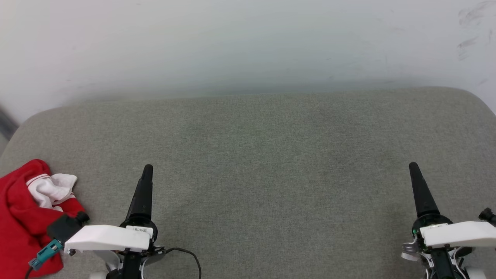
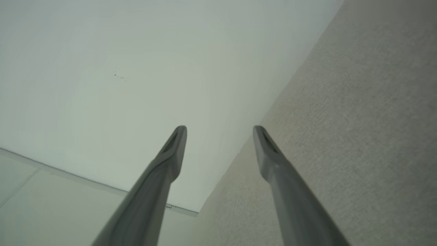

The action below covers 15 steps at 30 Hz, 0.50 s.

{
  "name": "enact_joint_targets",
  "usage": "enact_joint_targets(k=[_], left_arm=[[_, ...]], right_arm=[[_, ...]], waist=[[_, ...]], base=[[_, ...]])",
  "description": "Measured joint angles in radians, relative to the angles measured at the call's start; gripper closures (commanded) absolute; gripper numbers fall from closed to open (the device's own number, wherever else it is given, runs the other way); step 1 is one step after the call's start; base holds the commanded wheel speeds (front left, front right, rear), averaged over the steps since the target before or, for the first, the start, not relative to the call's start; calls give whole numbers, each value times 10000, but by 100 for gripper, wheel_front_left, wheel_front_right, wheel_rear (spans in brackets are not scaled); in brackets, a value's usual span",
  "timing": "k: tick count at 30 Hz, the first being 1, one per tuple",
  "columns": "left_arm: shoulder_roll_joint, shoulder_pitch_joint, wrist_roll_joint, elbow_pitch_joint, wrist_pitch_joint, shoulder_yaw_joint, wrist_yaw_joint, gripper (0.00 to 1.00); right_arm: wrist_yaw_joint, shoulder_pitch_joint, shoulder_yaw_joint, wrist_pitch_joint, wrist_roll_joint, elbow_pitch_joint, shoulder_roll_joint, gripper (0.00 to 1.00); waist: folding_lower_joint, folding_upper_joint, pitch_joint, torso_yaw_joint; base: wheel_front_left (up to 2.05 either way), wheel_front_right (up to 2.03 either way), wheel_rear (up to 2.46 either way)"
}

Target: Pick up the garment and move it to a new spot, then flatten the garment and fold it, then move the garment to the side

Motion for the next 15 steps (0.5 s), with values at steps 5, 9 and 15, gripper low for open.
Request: enact_joint_targets(k=[5, 9, 15], left_arm=[[4, 107, 1191, -215, -173, -65, 0, 0], [8, 174, 2111, -314, -314, -59, 0, 0], [73, 203, 3446, -428, -512, -244, -2, 0]], right_arm=[[0, 0, 142, -163, -1337, -136, -4, 0], [0, -6, 282, -297, -2182, -245, -10, 0], [0, -16, 370, -472, -3505, -211, -69, 0]], waist=[[0, 0, -28, 20], [0, 0, -50, 30], [0, 0, -61, 61]], base=[[0, 0, 0], [0, 0, 0], [0, 0, 0]])
